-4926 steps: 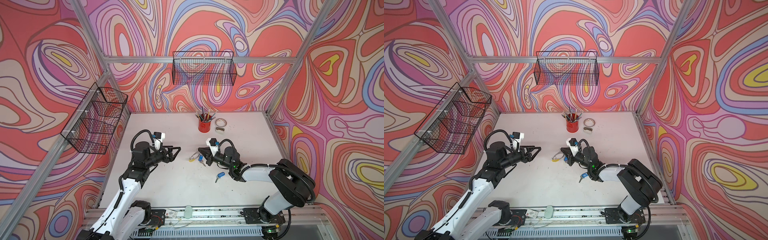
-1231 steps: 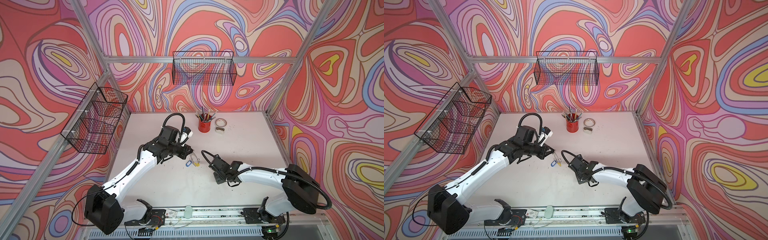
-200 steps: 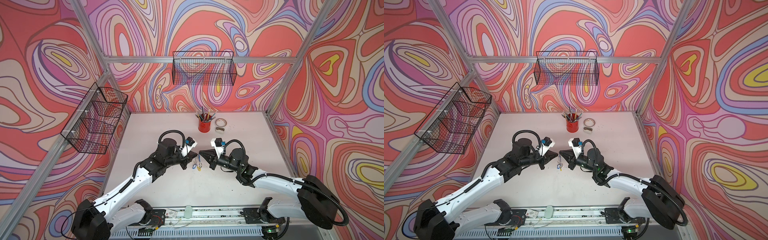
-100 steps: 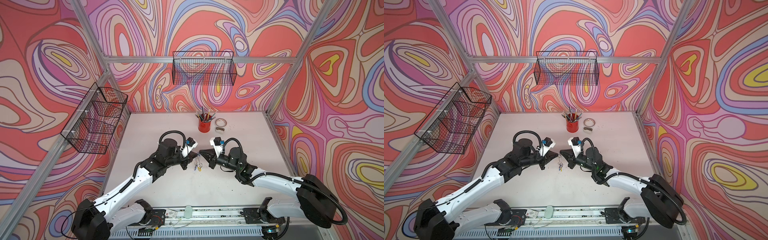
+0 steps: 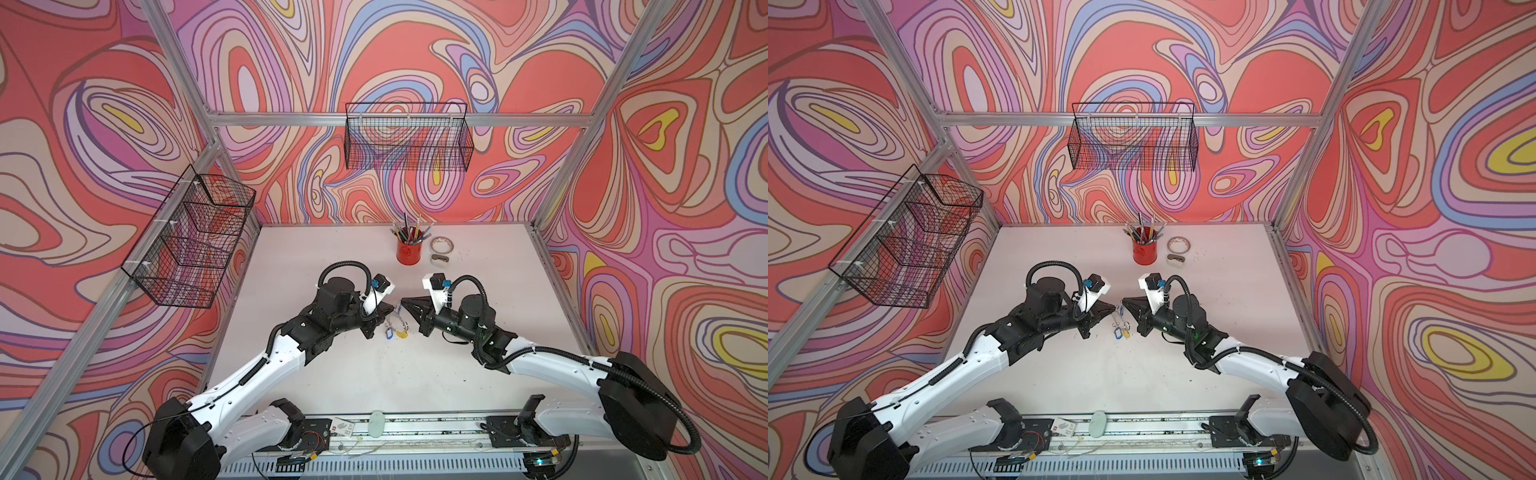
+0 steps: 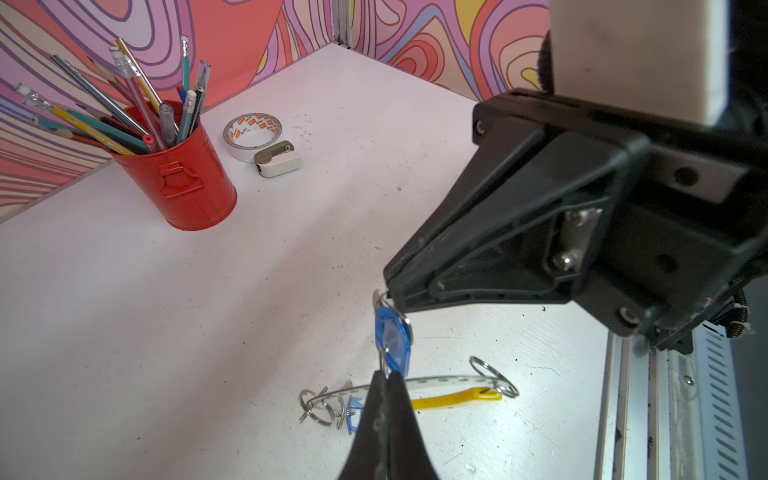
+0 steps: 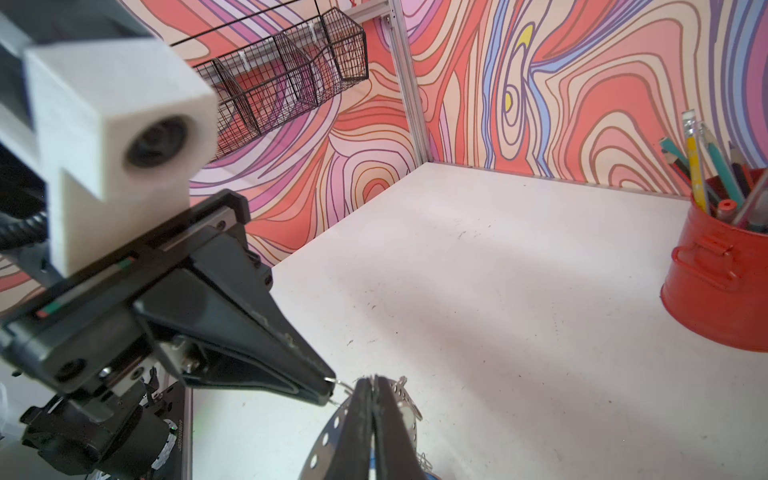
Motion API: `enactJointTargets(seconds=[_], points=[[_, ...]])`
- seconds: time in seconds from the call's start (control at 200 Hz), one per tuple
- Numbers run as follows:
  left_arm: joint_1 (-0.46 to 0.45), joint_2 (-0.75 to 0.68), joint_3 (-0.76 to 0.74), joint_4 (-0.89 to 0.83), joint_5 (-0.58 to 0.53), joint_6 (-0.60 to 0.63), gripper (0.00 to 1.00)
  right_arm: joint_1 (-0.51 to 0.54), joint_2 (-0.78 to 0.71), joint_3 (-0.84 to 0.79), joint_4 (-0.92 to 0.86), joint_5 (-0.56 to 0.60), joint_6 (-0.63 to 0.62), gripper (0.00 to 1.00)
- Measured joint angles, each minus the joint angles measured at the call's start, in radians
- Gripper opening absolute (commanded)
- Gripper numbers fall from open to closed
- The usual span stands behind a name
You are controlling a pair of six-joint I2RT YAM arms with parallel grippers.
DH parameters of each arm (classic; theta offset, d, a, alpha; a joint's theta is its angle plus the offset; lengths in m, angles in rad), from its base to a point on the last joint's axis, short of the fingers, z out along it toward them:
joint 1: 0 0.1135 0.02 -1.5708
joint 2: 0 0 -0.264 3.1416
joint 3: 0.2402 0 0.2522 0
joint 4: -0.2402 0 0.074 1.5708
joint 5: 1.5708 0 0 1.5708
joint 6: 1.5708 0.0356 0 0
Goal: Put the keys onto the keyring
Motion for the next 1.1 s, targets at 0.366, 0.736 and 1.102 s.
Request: enactJointTargets(seconds=[0.366, 0.736, 1.102], points=[[0.000, 0.007, 0.000, 0.000, -0.011, 0.000, 0.00, 0.000, 0.011, -0.005, -0.025, -0.048, -0.004, 0.00], [0.000, 0.007, 0.000, 0.000, -0.010, 0.002, 0.00, 0.000, 0.037, 0.005, -0.021, -0.074, 0.006, 0.00], [-0.011, 0.018, 0.000, -0.005, -0.007, 0.006, 0.00, 0.000, 0.040, 0.005, -0.013, -0.073, 0.013, 0.00]])
